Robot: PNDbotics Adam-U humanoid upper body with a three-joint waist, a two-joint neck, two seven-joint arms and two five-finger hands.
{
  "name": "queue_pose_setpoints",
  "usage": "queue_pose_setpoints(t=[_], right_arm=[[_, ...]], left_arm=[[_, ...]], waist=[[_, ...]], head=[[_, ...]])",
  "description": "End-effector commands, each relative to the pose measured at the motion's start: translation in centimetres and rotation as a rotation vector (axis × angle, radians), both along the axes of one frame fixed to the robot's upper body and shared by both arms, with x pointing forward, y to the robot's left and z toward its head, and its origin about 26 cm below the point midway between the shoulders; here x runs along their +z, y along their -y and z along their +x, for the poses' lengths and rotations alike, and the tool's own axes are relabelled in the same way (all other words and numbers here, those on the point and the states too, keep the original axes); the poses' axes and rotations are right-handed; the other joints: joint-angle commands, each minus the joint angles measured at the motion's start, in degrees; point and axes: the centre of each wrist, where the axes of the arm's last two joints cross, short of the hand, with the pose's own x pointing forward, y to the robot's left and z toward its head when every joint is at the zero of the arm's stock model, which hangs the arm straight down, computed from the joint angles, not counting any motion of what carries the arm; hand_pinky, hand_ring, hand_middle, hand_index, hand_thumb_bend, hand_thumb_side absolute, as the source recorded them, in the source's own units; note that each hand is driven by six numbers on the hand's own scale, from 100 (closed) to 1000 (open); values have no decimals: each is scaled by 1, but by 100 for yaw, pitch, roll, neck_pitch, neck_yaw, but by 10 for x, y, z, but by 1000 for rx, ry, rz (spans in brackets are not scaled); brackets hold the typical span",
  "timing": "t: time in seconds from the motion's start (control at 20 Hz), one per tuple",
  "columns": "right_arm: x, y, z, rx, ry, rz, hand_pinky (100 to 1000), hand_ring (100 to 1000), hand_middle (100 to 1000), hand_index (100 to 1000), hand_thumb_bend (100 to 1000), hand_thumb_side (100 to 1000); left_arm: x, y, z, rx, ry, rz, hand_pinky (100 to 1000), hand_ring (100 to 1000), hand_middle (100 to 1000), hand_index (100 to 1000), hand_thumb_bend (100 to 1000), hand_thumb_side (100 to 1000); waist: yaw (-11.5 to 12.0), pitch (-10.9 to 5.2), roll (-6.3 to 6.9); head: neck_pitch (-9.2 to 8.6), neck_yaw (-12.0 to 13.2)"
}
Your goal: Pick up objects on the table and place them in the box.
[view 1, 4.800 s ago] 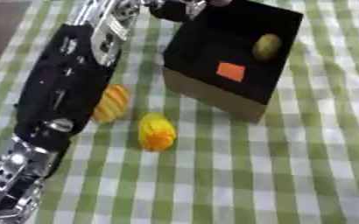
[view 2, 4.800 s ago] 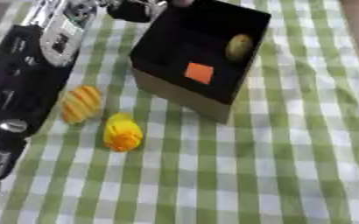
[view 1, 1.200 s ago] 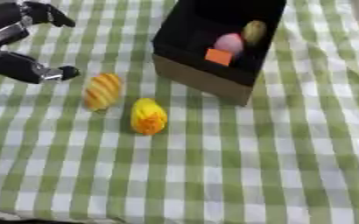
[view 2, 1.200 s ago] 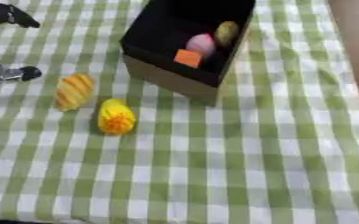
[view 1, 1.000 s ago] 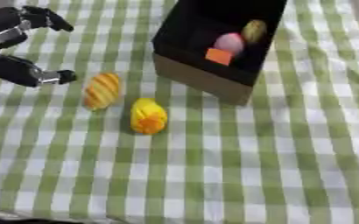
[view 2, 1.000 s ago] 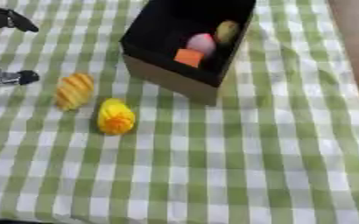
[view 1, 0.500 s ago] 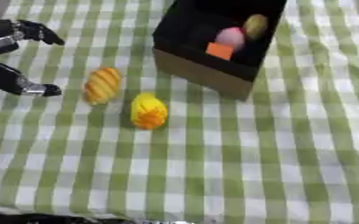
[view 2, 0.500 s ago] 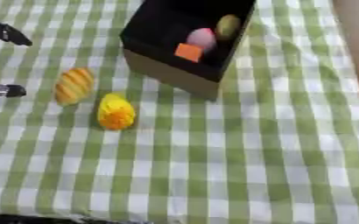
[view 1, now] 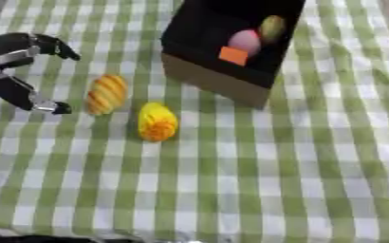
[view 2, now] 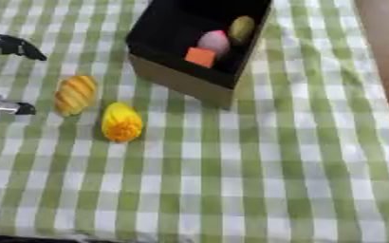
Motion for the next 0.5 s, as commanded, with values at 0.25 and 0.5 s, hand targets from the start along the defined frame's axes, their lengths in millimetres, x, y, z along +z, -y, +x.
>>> queue_pose_setpoints(t=[0.25,0.5], right_arm=[[7,0,-5,-6,23,-15,835,847,586,845,100,532],[7,-1,-5,-1,20,-19,835,848,584,845,100,532]], left_arm=[[11,7,9,-6,26,-23,873,843,810,879,593,493],[16,22,17,-23,36,-41,863,832,796,869,602,506]], waist=[[-13,-96,-10],[-17,-92,2]], head=[[-77,23],[-86,51]])
